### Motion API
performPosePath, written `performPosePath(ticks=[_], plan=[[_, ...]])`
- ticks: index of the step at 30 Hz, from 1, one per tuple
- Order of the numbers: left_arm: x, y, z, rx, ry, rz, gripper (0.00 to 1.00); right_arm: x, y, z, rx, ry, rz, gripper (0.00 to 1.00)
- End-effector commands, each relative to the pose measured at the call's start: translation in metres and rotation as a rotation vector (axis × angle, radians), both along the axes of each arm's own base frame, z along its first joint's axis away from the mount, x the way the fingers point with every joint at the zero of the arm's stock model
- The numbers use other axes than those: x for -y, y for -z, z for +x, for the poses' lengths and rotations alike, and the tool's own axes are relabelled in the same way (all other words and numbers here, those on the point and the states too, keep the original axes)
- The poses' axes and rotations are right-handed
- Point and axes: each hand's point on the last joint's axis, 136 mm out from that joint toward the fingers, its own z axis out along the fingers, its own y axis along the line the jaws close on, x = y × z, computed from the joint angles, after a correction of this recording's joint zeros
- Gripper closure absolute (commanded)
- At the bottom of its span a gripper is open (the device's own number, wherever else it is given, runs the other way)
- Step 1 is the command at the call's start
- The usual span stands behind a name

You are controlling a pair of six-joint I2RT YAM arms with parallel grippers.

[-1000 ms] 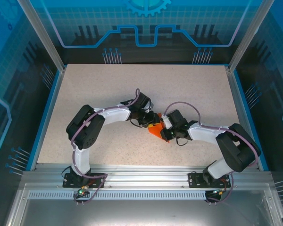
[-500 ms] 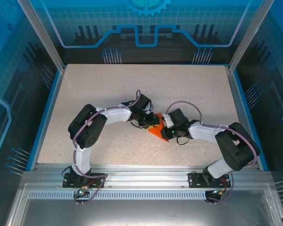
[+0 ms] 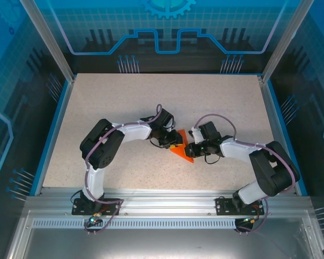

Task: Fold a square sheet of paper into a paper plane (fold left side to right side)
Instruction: Fourth fold the wing at the center of the table.

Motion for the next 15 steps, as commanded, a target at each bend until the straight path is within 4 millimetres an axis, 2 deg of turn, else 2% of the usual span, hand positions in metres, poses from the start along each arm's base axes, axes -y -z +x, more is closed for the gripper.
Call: performPosePath(ticks=[1, 9, 15], plan=[[0.002, 0.007, -0.002, -0.022, -0.009, 0.008, 0.65, -0.003, -0.005, -0.003, -0.035, -0.014, 0.033, 0.73], [0.002, 0.0, -0.002, -0.003, -0.007, 0.0, 0.65, -0.003, 0.003, -0.005, -0.056, -0.024, 0.011, 0.72], [-0.001, -0.012, -0.003, 0.031, -0.006, -0.012, 0.65, -0.002, 0.004, -0.004, -0.054, -0.012, -0.002, 0.82]])
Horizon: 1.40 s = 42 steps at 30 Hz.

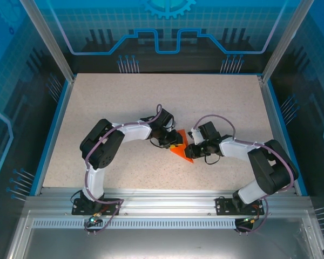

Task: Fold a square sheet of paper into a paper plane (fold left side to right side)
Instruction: Fourth fold the wing at the center of the table.

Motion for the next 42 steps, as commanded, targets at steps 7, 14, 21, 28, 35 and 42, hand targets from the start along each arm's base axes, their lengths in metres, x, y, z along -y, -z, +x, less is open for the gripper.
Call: performPosePath(ticks=[7, 14, 21, 28, 35, 42], plan=[[-0.009, -0.024, -0.01, 0.06, -0.007, -0.016, 0.66, -0.004, -0.005, 0.002, -0.012, -0.005, 0.019, 0.92], [-0.012, -0.011, -0.016, 0.031, -0.015, -0.007, 0.72, -0.006, -0.005, 0.0, -0.022, -0.006, 0.033, 0.96], [-0.003, -0.006, -0.012, 0.021, -0.011, -0.016, 0.74, -0.006, -0.003, 0.0, -0.026, 0.002, 0.035, 0.96], [0.003, 0.001, -0.012, 0.006, -0.001, -0.007, 0.71, -0.005, -0.001, 0.0, -0.032, 0.009, 0.04, 0.96], [0.003, 0.004, -0.012, 0.005, -0.003, -0.006, 0.66, -0.005, 0.0, 0.0, -0.035, 0.009, 0.036, 0.96], [0.0, 0.012, -0.014, -0.009, -0.007, 0.016, 0.65, -0.006, 0.001, 0.0, -0.042, 0.008, 0.044, 0.96]])
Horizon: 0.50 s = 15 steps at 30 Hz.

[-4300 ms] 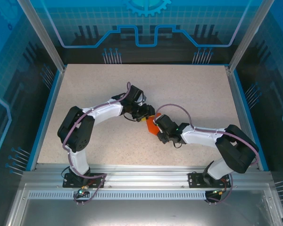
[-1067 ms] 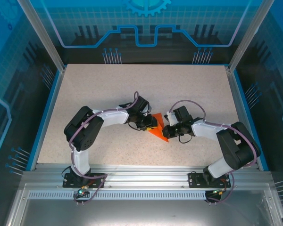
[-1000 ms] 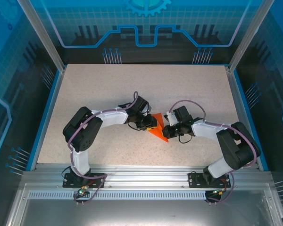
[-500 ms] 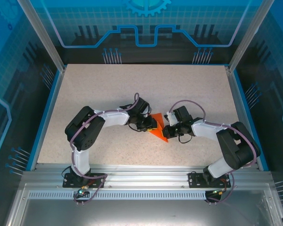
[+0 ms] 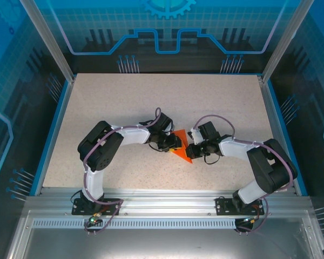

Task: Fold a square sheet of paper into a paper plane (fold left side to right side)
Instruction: Fourth fold the wing at the center of the table.

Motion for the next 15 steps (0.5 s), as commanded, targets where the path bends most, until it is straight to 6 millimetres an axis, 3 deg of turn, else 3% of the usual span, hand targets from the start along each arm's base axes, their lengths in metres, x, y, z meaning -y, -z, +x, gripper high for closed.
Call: performPosePath(ticks=[1, 15], plan=[[0.0034, 0.0056, 0.0003, -0.007, 0.001, 0.014, 0.65, -0.0033, 0.0004, 0.0011, -0.024, 0.002, 0.027, 0.96], [0.0012, 0.0118, 0.0008, -0.02, -0.007, 0.034, 0.65, -0.0073, -0.004, 0.0012, -0.034, -0.009, 0.062, 0.93]])
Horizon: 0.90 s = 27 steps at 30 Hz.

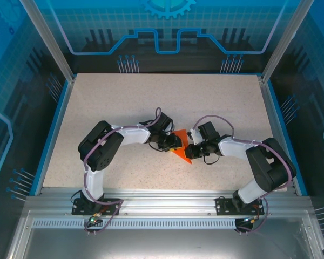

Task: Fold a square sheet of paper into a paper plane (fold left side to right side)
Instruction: Fourth fold the wing at the center of the table.

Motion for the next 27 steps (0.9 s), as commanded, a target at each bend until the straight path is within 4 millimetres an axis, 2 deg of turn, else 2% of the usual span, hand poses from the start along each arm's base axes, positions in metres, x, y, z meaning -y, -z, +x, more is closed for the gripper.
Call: performPosePath(ticks=[1, 19, 27], plan=[[0.0, 0.012, -0.001, -0.021, -0.006, 0.036, 0.65, -0.002, -0.004, 0.004, -0.013, 0.004, 0.032, 0.92], [0.001, 0.012, 0.0, -0.022, -0.001, 0.042, 0.65, 0.002, -0.03, 0.014, 0.017, 0.02, 0.102, 0.75], [0.0, 0.011, 0.0, -0.02, -0.001, 0.042, 0.65, 0.009, -0.029, 0.02, 0.036, 0.032, 0.043, 0.71]])
